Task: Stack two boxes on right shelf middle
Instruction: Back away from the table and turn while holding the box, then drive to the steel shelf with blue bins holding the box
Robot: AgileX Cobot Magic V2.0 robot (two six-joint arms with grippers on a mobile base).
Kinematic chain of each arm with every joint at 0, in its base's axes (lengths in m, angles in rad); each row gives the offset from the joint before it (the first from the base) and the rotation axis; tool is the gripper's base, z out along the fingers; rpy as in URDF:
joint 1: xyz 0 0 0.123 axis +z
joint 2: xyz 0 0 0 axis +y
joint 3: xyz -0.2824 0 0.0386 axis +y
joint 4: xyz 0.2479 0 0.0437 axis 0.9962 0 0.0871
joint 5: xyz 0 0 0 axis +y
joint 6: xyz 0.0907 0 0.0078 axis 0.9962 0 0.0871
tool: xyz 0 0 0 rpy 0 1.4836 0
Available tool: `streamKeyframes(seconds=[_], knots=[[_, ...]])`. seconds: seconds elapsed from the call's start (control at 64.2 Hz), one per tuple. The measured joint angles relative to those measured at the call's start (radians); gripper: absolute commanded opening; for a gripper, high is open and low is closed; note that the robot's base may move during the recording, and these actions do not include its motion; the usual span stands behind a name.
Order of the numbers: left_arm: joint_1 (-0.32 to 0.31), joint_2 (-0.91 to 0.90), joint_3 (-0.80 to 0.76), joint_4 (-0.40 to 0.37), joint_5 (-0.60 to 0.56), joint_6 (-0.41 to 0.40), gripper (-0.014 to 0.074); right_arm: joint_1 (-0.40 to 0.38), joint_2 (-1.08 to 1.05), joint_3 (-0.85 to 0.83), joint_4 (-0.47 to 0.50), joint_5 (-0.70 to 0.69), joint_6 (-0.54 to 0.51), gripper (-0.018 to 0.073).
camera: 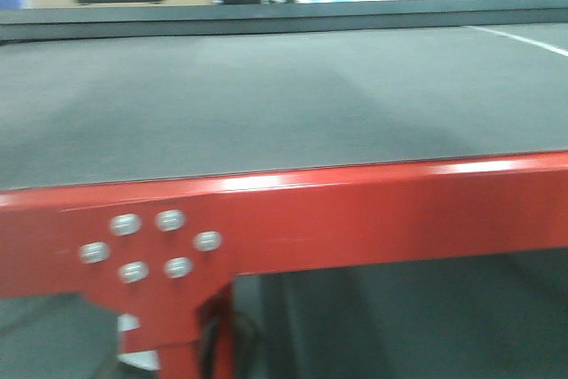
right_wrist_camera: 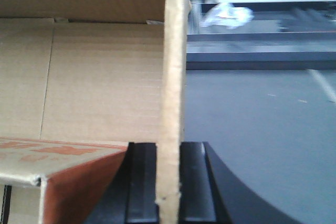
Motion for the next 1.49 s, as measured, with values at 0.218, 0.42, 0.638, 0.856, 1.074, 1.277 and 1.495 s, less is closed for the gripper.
streamKeyframes(seconds=[0.218, 0.42, 0.638, 0.856, 1.074, 1.277, 1.495], knots=[[0.000, 0.000, 0.000, 0.000, 0.000, 0.000, -0.0111, 0.000, 0.000, 0.000, 0.000, 0.000, 0.000, -0.0162], [0.000, 0.000, 0.000, 0.002, 0.000, 0.000, -0.0111, 0.000, 0.000, 0.000, 0.000, -0.002, 0.000, -0.0162], [0.000, 0.000, 0.000, 0.002, -0.002, 0.000, -0.0111, 0.000, 0.000, 0.000, 0.000, -0.004, 0.000, -0.0162], [0.000, 0.000, 0.000, 0.002, -0.005, 0.000, -0.0111, 0.000, 0.000, 0.000, -0.002, -0.006, 0.000, -0.0162], [0.000, 0.000, 0.000, 0.006, -0.005, 0.000, -0.0111, 0.000, 0.000, 0.000, -0.004, -0.008, 0.000, -0.0162], [0.000, 0.000, 0.000, 0.013, -0.006, 0.000, -0.0111, 0.000, 0.000, 0.000, -0.004, -0.008, 0.000, -0.0162], [0.000, 0.000, 0.000, 0.013, -0.006, 0.000, -0.0111, 0.000, 0.000, 0.000, -0.004, -0.008, 0.000, -0.0162]])
